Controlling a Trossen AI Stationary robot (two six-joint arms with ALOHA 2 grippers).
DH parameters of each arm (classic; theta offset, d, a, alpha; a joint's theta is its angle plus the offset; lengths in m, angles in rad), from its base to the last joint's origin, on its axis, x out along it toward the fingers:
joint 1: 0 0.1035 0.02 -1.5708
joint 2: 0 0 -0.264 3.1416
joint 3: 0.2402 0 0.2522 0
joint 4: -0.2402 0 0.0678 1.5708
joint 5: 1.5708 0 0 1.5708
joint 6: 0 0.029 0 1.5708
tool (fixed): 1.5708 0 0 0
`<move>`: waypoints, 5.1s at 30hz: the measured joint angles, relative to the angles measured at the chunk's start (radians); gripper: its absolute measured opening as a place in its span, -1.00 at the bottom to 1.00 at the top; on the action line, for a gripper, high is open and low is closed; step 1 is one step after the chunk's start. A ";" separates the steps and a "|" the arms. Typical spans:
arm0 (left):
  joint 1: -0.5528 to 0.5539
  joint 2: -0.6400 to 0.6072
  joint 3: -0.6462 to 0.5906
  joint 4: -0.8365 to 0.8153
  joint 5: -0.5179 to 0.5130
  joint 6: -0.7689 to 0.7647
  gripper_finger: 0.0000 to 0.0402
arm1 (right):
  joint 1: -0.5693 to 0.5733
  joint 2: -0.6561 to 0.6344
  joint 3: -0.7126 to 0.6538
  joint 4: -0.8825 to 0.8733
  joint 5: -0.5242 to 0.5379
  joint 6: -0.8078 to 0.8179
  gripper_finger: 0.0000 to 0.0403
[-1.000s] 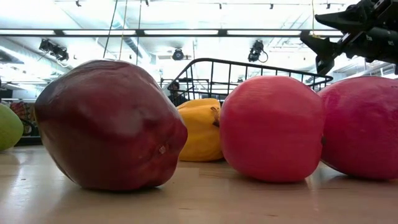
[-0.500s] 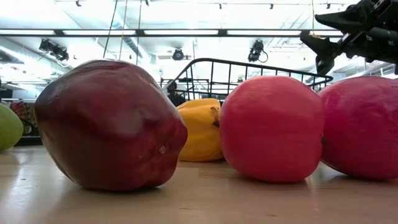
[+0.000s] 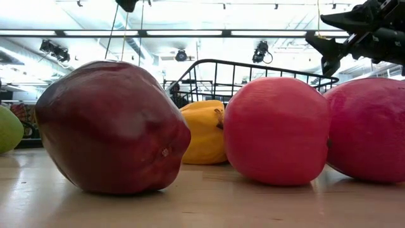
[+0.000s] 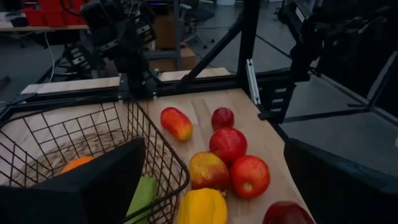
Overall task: Build produce basket
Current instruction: Put the red apple into the black wire basket
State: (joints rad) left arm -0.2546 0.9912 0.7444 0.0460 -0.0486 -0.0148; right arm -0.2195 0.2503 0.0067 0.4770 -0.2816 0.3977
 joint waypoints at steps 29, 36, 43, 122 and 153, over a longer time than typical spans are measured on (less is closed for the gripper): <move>0.109 -0.010 0.000 0.016 -0.007 0.195 0.94 | 0.000 0.000 0.000 0.000 0.000 0.000 0.15; 0.126 -0.012 0.000 0.016 -0.007 0.259 0.94 | 0.000 0.000 0.000 0.000 0.000 0.000 0.15; 0.126 -0.012 0.000 0.030 -0.006 0.223 0.94 | 0.000 0.000 0.000 0.000 0.000 0.000 0.15; -0.206 0.302 0.004 -0.103 -0.019 -0.296 0.94 | 0.000 0.000 0.000 0.000 0.000 0.000 0.15; -0.398 0.868 0.554 -0.420 -0.200 0.130 0.94 | 0.000 0.000 0.000 0.000 0.000 0.000 0.15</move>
State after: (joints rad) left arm -0.6527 1.8589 1.2980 -0.3737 -0.2483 0.1152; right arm -0.2196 0.2501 0.0067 0.4773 -0.2814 0.3977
